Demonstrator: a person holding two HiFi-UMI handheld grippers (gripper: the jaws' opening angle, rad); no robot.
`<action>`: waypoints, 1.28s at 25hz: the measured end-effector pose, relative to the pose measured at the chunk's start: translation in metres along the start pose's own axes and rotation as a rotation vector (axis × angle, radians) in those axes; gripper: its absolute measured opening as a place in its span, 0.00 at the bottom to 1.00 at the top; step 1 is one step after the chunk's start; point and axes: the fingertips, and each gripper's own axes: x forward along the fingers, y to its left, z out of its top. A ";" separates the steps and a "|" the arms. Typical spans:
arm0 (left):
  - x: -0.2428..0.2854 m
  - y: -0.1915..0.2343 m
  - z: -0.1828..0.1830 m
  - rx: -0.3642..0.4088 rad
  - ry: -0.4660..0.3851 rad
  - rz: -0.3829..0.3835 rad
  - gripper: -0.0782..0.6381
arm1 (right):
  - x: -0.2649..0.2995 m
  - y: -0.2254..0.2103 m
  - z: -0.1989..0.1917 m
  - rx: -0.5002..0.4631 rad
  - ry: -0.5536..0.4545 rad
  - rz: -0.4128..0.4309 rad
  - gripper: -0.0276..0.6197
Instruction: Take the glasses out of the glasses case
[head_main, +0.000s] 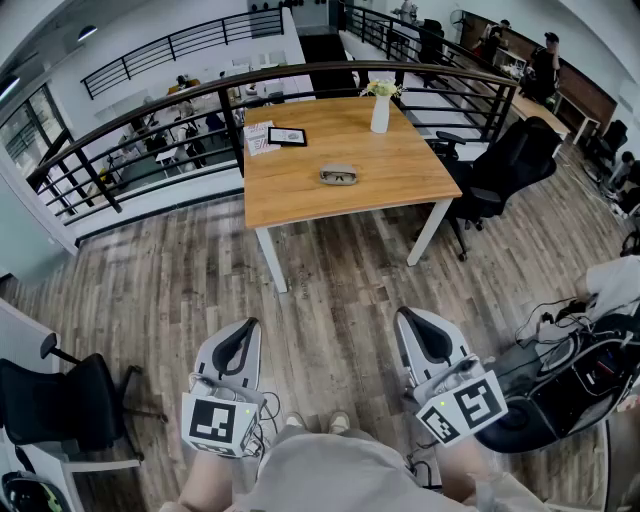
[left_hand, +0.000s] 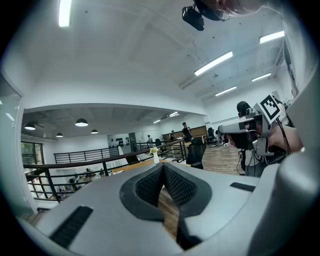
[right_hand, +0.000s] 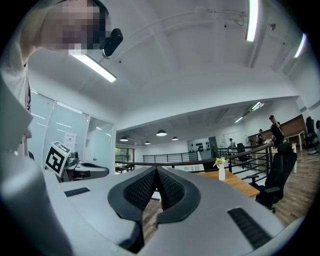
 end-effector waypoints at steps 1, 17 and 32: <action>0.000 0.000 -0.001 -0.005 -0.001 0.004 0.13 | -0.001 -0.001 -0.002 0.004 -0.001 -0.002 0.08; 0.011 -0.004 0.000 -0.028 -0.004 0.003 0.13 | -0.004 -0.018 -0.002 0.025 -0.012 -0.009 0.08; 0.039 -0.014 0.006 -0.043 -0.007 -0.003 0.13 | -0.008 -0.044 0.000 0.043 -0.034 -0.009 0.46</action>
